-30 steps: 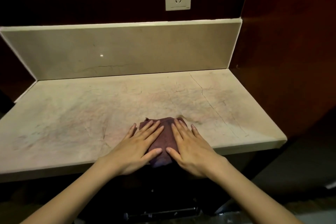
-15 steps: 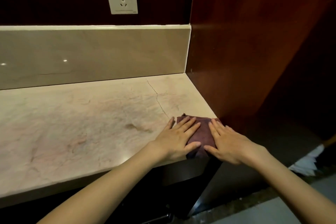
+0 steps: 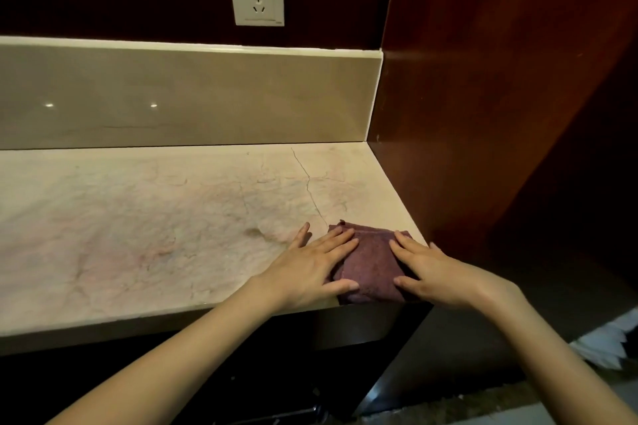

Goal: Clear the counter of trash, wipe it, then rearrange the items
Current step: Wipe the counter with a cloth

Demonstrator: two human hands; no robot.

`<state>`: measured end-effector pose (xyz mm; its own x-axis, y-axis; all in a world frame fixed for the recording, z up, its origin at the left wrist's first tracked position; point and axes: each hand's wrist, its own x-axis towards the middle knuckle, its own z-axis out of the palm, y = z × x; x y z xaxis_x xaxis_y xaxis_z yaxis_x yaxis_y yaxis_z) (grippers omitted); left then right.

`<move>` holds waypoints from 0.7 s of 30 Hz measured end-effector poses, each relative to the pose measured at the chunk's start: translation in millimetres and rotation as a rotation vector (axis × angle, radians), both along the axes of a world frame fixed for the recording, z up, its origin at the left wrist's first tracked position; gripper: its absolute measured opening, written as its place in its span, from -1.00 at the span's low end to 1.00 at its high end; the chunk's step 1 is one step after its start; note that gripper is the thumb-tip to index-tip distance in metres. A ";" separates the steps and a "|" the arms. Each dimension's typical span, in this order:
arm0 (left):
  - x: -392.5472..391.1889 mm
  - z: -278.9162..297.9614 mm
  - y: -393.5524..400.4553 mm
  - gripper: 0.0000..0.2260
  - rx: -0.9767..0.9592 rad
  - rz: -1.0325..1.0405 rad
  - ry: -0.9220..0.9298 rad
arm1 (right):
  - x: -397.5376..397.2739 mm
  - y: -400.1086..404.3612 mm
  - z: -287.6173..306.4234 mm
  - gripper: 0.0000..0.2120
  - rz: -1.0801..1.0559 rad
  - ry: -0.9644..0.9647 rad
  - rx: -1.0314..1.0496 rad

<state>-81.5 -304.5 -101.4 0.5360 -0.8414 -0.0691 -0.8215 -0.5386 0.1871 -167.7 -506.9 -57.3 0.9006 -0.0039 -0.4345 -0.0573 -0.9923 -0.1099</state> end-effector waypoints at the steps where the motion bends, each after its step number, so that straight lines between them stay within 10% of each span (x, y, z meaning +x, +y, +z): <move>1: -1.1 0.5 4.9 -0.32 0.008 0.011 -0.001 | 1.1 1.7 -0.9 -0.32 0.021 -0.025 0.013; 15: -12.1 -1.1 138.0 -0.27 -0.109 0.209 -0.068 | 21.8 82.8 -27.5 -0.30 0.233 -0.380 0.342; 21: -21.4 0.9 182.6 -0.72 -0.492 0.306 0.118 | 23.1 129.2 -33.5 -0.71 0.200 -0.534 0.545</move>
